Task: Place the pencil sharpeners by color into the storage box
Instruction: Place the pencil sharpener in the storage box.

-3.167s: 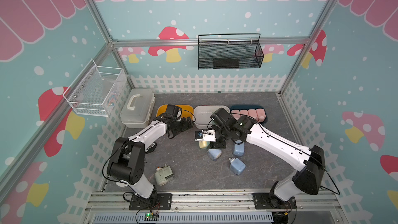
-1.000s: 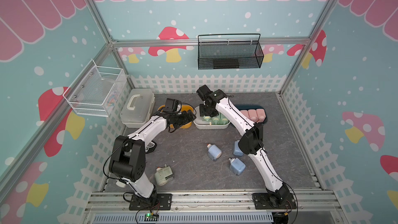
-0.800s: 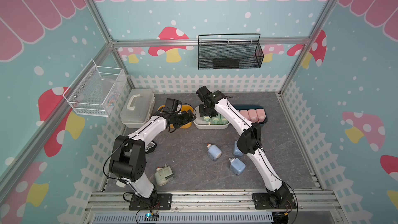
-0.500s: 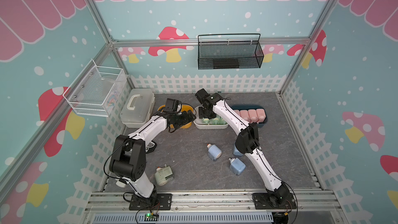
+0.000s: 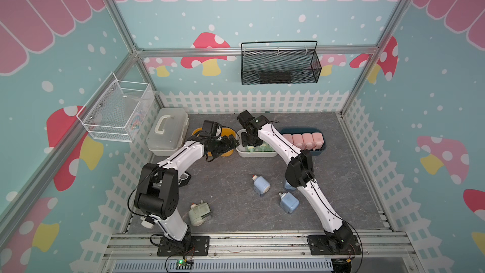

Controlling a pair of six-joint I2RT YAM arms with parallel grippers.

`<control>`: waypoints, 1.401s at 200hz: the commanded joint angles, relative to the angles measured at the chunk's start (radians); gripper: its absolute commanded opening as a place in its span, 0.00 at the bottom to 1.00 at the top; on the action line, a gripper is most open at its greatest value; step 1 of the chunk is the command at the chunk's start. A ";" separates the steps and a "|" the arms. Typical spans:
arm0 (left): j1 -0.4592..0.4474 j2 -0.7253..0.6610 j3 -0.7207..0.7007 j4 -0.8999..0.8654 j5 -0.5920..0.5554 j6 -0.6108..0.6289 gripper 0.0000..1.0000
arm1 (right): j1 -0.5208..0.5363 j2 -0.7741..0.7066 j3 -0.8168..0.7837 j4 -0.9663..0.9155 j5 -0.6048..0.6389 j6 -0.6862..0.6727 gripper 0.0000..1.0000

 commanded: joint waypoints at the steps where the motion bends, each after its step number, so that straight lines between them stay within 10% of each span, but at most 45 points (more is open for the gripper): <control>1: 0.005 0.007 0.024 -0.009 0.017 0.010 0.96 | -0.003 0.009 0.020 -0.001 0.017 -0.006 0.62; 173: 0.005 0.010 0.021 -0.016 0.013 0.015 0.96 | 0.006 -0.010 0.020 0.079 0.112 -0.086 0.69; 280: 0.007 0.007 0.017 -0.022 0.011 0.015 0.96 | 0.011 0.001 0.019 0.089 0.101 -0.101 0.54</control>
